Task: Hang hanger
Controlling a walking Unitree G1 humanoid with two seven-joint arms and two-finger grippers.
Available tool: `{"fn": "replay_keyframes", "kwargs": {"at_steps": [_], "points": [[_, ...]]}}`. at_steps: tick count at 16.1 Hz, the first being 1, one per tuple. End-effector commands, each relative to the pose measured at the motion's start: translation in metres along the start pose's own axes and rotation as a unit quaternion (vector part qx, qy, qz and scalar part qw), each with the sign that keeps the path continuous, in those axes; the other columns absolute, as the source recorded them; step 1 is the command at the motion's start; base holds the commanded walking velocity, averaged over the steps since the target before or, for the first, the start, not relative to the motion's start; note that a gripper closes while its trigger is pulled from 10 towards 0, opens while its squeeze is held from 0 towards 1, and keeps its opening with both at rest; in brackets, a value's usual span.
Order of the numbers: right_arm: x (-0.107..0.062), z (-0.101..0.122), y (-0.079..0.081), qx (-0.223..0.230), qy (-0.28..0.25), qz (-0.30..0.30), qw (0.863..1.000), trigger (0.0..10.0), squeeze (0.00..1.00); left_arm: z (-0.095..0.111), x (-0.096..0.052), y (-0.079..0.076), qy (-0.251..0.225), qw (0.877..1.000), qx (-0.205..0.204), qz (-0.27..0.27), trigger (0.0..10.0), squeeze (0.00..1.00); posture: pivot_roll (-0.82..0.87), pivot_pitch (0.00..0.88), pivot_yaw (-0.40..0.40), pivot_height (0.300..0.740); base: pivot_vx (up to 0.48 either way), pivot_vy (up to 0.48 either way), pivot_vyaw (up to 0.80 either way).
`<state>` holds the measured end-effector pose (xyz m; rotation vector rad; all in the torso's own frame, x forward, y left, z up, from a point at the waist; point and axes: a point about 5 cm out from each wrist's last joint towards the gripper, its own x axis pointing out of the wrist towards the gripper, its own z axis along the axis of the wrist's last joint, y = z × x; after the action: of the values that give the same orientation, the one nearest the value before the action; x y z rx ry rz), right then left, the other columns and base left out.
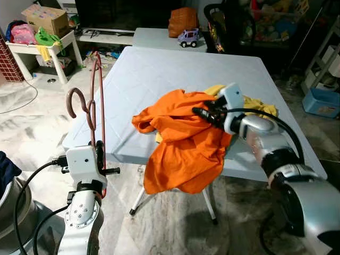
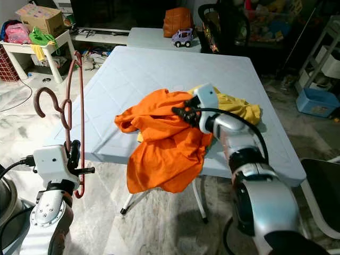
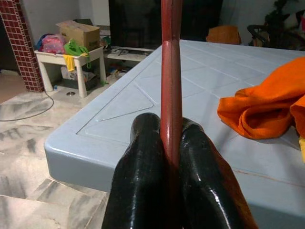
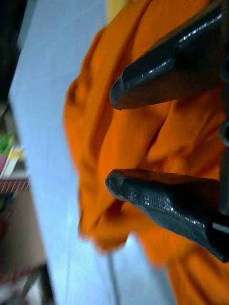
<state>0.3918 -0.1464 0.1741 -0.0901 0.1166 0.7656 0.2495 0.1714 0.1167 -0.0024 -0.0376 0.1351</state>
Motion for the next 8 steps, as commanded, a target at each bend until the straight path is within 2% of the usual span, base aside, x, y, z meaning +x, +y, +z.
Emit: {"fn": "replay_keyframes", "kwargs": {"at_steps": [1, 4, 6, 8], "points": [[-0.007, 0.011, -0.003, -0.008, -0.024, 0.030, 0.999, 10.0, 1.00, 0.002, 0.002, -0.001, -0.006, 1.000, 0.002, -0.002, 10.0, 0.00, 0.10, 0.000, -0.034, 0.740, 0.000, 0.000, 0.00], [-0.030, 0.006, -0.014, -0.008, -0.006, 0.063, 0.998, 10.0, 1.00, 0.001, 0.001, -0.002, -0.005, 1.000, 0.002, -0.005, 10.0, 0.00, 0.10, 0.000, -0.027, 0.740, 0.000, 0.000, 0.00], [-0.047, -0.009, -0.019, -0.032, 0.052, 0.089, 0.994, 10.0, 1.00, 0.001, 0.001, -0.001, -0.004, 1.000, 0.004, -0.006, 10.0, 0.00, 0.09, 0.000, -0.020, 0.740, 0.000, 0.000, 0.00], [-0.062, -0.018, -0.026, -0.044, 0.102, 0.089, 0.990, 10.0, 1.00, 0.002, 0.003, -0.001, -0.005, 1.000, 0.005, -0.010, 10.0, 0.00, 0.09, 0.000, -0.014, 0.740, 0.000, 0.000, 0.00]]}}
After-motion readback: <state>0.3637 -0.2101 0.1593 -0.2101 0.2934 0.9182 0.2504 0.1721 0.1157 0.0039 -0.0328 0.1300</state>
